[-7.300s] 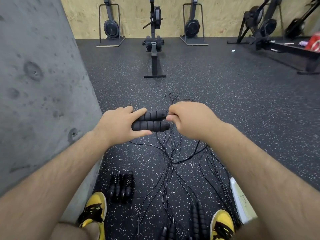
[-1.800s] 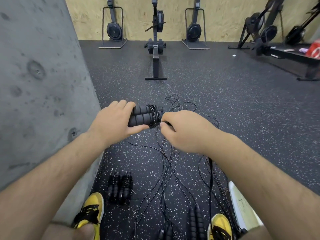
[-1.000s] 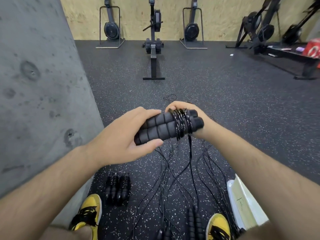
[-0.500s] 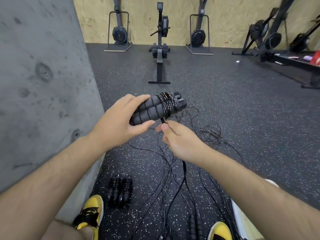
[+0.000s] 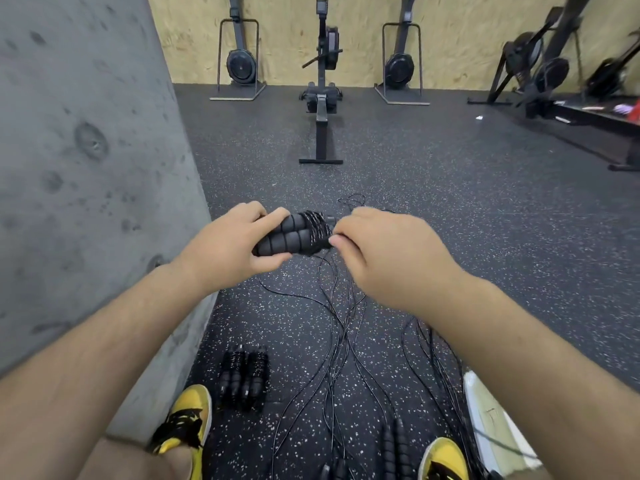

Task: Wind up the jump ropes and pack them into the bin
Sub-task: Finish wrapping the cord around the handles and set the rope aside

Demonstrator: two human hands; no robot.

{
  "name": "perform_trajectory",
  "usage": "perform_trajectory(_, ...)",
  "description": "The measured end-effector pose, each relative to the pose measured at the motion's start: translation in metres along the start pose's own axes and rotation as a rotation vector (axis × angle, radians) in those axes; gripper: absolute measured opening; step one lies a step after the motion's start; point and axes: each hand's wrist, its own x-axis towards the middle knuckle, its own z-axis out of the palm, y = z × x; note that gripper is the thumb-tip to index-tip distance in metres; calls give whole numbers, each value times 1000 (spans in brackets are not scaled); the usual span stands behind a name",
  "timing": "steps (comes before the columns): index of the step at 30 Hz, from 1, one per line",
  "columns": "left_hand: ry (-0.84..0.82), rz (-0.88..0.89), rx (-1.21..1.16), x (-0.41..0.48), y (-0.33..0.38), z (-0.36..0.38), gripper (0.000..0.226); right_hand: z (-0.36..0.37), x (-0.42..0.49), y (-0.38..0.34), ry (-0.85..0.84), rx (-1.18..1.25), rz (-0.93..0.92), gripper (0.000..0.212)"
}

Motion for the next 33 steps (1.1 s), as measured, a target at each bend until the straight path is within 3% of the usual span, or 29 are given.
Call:
perform_trajectory(5, -80, 206, -127, -14, 20, 2, 65, 3, 10, 35, 91, 17, -89, 25)
perform_trajectory(12, -10, 306, -355, -22, 69, -26, 63, 23, 17, 70, -36, 351, -27, 17)
perform_trajectory(15, 18, 250, -436, -23, 77, -34, 59, 30, 16, 60, -129, 527, 76, 19)
perform_trajectory(17, 97, 183, -457, -20, 77, -38, 55, 42, 13, 45, -296, 717, 248, 19)
perform_trajectory(18, 137, 149, -455, -18, 75, -38, 53, 45, 12, 32, -299, 766, 360, 22)
perform_trajectory(22, 165, 47, -397, -6, 58, -31, 52, 61, 16, 3, -212, 806, 327, 39)
perform_trajectory(33, 118, -105, -95, 8, -13, 0, 70, 35, 2, -31, -330, 557, 190, 33)
